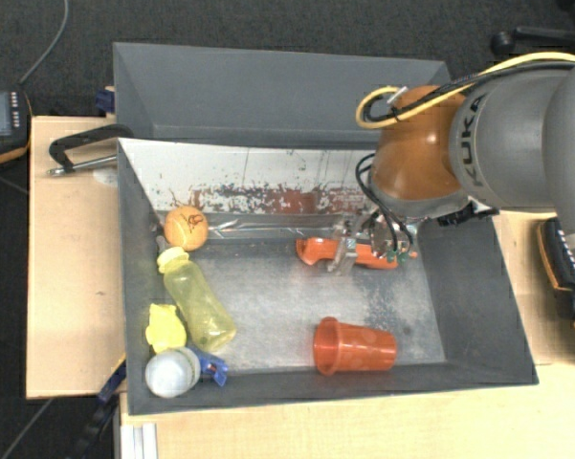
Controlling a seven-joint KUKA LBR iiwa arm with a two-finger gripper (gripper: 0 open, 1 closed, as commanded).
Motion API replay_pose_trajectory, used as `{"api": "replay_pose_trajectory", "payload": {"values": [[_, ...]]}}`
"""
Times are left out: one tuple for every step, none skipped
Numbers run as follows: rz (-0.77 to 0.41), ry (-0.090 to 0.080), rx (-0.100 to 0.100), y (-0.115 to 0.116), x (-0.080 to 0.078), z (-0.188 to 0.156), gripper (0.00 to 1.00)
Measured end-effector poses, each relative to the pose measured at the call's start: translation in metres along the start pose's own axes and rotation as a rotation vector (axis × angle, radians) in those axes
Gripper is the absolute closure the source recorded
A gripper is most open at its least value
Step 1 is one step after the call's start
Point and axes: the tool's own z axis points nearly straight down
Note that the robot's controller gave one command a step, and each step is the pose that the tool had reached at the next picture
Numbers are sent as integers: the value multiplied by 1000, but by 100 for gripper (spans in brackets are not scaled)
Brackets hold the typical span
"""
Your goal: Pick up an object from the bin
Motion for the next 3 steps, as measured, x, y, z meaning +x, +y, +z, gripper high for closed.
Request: {"api": "replay_pose_trajectory", "payload": {"values": [[-12,5,0,0,6,-50,100],[-10,-2,-1,11,11,-127,100],[-9,-4,-2,12,27,-159,100]]}}
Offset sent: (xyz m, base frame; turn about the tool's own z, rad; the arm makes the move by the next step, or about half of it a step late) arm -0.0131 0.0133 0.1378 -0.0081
